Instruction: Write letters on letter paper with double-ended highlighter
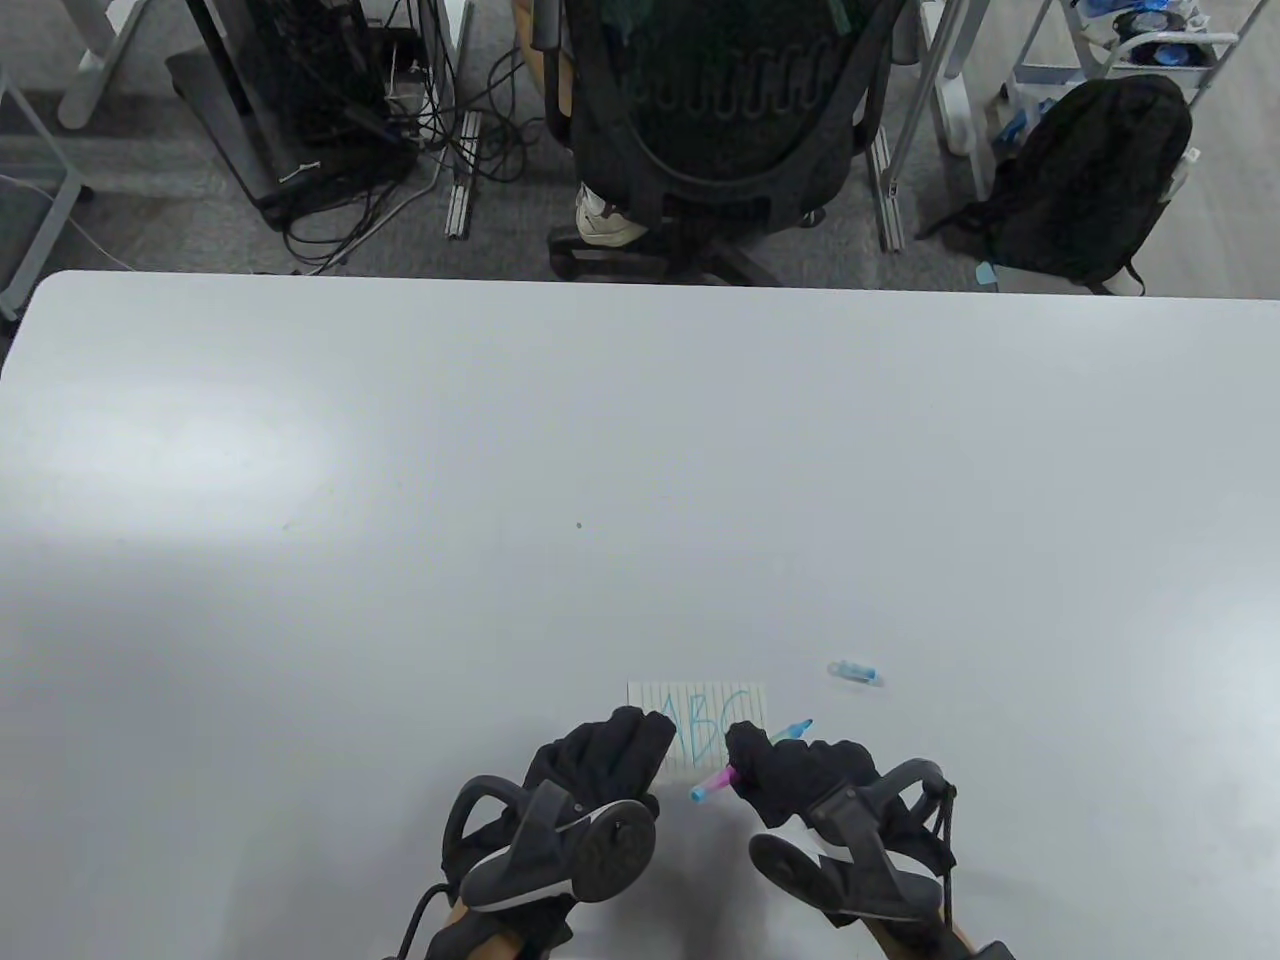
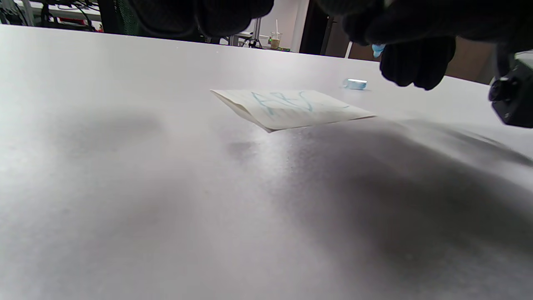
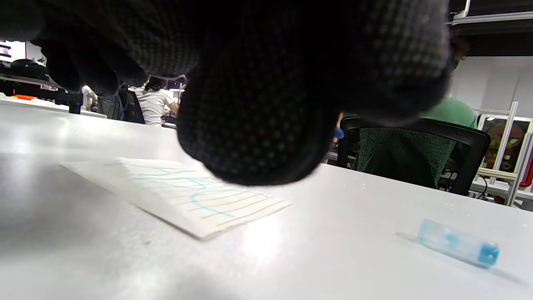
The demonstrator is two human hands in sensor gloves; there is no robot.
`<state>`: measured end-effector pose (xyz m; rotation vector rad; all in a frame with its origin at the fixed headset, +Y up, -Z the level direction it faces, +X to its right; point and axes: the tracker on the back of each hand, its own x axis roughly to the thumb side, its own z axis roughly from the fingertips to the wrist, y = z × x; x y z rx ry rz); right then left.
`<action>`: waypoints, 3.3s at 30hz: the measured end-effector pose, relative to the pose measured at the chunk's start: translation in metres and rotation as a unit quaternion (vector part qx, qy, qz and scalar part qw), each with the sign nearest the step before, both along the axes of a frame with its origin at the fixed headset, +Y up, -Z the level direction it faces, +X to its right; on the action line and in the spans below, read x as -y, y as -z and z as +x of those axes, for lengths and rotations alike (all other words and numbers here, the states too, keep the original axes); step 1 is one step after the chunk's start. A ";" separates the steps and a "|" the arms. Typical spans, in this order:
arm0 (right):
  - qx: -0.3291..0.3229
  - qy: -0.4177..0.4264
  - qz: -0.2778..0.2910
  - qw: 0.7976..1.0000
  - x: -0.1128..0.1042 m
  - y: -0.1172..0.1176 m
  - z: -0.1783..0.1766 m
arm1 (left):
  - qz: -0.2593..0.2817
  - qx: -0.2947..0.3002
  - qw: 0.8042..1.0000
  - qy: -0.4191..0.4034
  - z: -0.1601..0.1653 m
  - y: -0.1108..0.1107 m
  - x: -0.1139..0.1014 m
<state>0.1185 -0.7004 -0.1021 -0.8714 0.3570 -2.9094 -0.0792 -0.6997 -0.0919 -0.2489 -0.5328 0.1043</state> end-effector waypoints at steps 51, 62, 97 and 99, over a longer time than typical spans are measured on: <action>0.020 0.031 -0.073 0.997 -0.012 0.001 0.000 | 0.058 -0.048 0.997 0.016 -0.006 0.003 0.010; 0.080 0.048 -0.035 0.995 -0.028 0.023 0.037 | 0.072 -0.089 0.993 -0.018 -0.027 0.011 0.005; 0.121 -0.087 -0.103 0.983 0.029 0.077 0.074 | 0.061 -0.129 0.989 -0.046 -0.047 0.026 0.009; 0.099 -0.074 -0.090 0.988 0.023 0.068 0.067 | 0.064 -0.127 0.989 -0.046 -0.046 0.025 0.008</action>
